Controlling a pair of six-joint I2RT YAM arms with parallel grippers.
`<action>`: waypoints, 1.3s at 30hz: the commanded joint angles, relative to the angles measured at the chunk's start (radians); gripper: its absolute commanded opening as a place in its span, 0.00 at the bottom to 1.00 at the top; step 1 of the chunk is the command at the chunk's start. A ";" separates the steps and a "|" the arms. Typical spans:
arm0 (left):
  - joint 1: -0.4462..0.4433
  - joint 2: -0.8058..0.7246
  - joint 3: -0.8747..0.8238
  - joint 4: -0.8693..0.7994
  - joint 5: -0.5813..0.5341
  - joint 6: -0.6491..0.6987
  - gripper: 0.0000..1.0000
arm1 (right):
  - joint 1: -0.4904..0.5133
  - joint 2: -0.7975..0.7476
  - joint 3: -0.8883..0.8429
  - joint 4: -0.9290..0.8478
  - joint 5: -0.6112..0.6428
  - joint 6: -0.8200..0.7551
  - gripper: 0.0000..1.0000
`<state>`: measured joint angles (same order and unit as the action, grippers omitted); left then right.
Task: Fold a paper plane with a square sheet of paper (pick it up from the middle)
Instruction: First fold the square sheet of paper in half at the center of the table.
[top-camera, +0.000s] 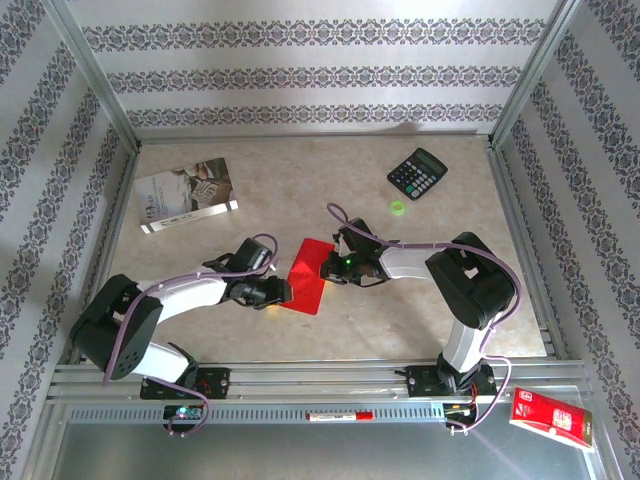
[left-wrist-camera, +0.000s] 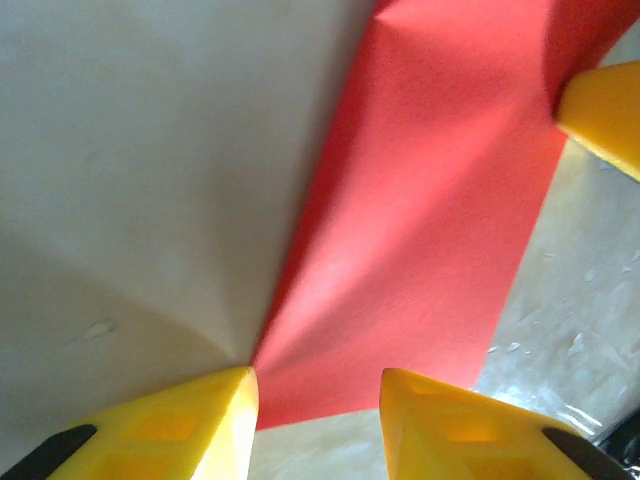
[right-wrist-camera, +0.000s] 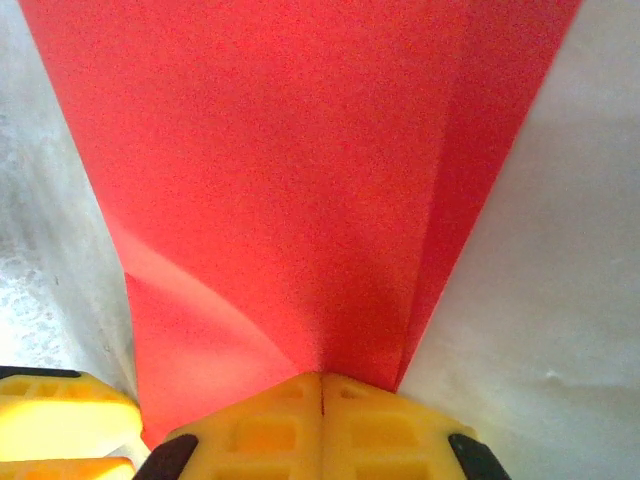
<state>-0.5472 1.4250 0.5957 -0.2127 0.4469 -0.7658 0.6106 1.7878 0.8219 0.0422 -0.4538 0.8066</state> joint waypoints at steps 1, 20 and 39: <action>0.019 -0.053 -0.015 -0.118 -0.015 0.027 0.38 | -0.029 0.084 -0.069 -0.220 0.160 -0.027 0.00; 0.049 0.212 0.231 0.221 0.128 -0.080 0.39 | -0.052 0.059 -0.036 -0.252 0.096 -0.095 0.00; 0.127 0.528 0.496 0.101 0.125 0.087 0.38 | -0.063 0.064 -0.033 -0.243 0.076 -0.116 0.00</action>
<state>-0.4324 1.9266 1.0821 -0.0635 0.5816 -0.7319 0.5709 1.7889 0.8379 -0.0074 -0.4885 0.7254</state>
